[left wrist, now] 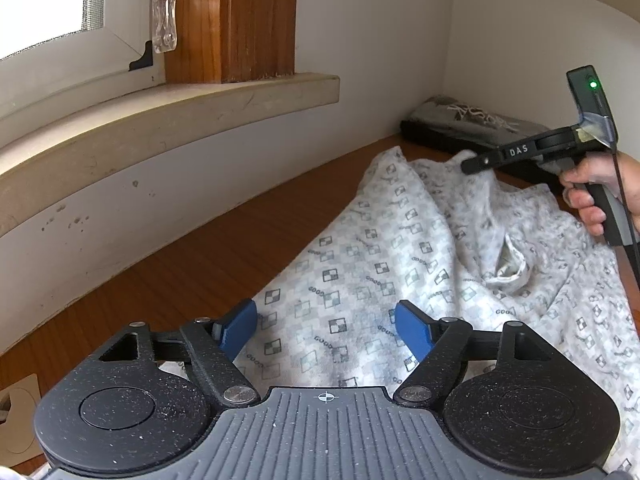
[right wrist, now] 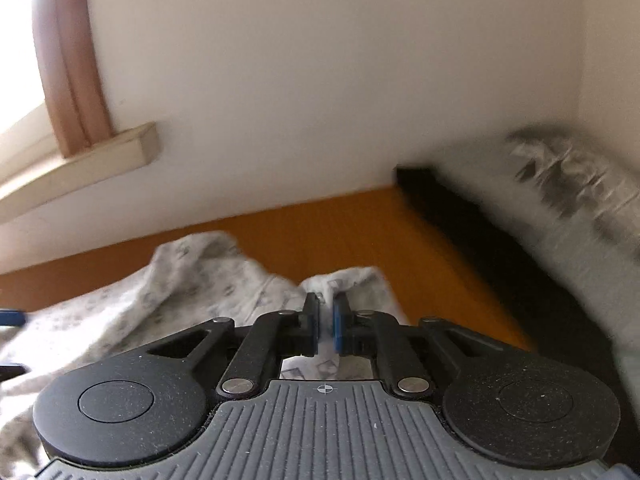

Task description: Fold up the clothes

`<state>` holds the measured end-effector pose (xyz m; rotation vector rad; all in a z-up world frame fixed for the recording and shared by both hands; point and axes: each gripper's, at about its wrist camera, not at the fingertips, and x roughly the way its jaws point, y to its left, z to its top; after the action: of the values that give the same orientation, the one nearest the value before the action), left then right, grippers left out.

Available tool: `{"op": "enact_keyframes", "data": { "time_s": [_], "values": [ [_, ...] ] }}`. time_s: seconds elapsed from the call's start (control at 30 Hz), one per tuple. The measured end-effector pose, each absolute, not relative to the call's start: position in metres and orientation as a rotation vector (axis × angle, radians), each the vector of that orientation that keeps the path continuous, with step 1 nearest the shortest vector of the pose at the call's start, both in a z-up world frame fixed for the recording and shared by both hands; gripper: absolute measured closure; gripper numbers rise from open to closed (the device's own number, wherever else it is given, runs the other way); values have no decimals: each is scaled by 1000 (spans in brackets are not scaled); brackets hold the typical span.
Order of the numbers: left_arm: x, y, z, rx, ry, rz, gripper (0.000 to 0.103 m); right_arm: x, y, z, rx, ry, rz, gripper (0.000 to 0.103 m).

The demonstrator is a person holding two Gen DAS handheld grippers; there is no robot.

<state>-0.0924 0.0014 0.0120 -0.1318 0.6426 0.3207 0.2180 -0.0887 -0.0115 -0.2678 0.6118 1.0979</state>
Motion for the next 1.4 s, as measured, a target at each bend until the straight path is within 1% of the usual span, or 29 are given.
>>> {"op": "enact_keyframes", "data": {
  "time_s": [0.07, 0.13, 0.2, 0.23, 0.4, 0.67, 0.73, 0.87, 0.97, 1.07, 1.1, 1.17, 1.2, 1.23, 1.27, 1.3, 1.33, 1.37, 1.4],
  "values": [
    [-92, 1, 12, -130, 646, 321, 23, 217, -88, -12, -271, 612, 1085, 94],
    [-92, 2, 11, -130, 648, 317, 22, 213, -91, -10, -276, 582, 1058, 85],
    [-91, 2, 11, -127, 651, 314, 21, 208, -96, -7, -281, 538, 1025, 65],
    [-91, 2, 11, -125, 653, 313, 20, 204, -98, -5, -282, 518, 1022, 62],
    [-89, 0, 10, -111, 661, 315, 18, 177, -103, 1, -277, 534, 1156, 56],
    [-89, 0, 10, -115, 661, 310, 16, 122, -128, -9, -336, 578, 1356, 55],
    [-89, 0, 10, -117, 661, 308, 13, 116, -137, -9, -342, 580, 1369, 55],
    [-88, 0, 11, -119, 661, 306, 12, 107, -149, -4, -361, 578, 1406, 48],
    [-89, 1, 11, -118, 662, 303, 12, 106, -146, -10, -385, 580, 1422, 47],
    [-89, 1, 11, -118, 661, 303, 12, 106, -138, -16, -404, 582, 1469, 40],
    [-89, 1, 11, -118, 661, 303, 12, 105, -135, -17, -412, 580, 1482, 39],
    [-89, 1, 11, -119, 661, 303, 12, 107, -133, -18, -409, 591, 1505, 40],
    [-89, 1, 10, -119, 661, 303, 12, 108, -131, -19, -407, 597, 1517, 45],
    [-89, 1, 10, -119, 661, 303, 12, 109, -130, -20, -405, 603, 1528, 52],
    [-89, 1, 10, -119, 661, 303, 12, 110, -129, -20, -400, 606, 1535, 73],
    [-89, 1, 10, -119, 661, 304, 12, 112, -130, -19, -392, 607, 1536, 84],
    [-88, 1, 10, -119, 661, 304, 12, 113, -132, -18, -384, 608, 1538, 87],
    [-88, 2, 10, -118, 661, 304, 12, 114, -133, -16, -371, 597, 1533, 94],
    [-88, 2, 10, -118, 661, 304, 12, 115, -137, -13, -352, 569, 1522, 95]
  ]
}}
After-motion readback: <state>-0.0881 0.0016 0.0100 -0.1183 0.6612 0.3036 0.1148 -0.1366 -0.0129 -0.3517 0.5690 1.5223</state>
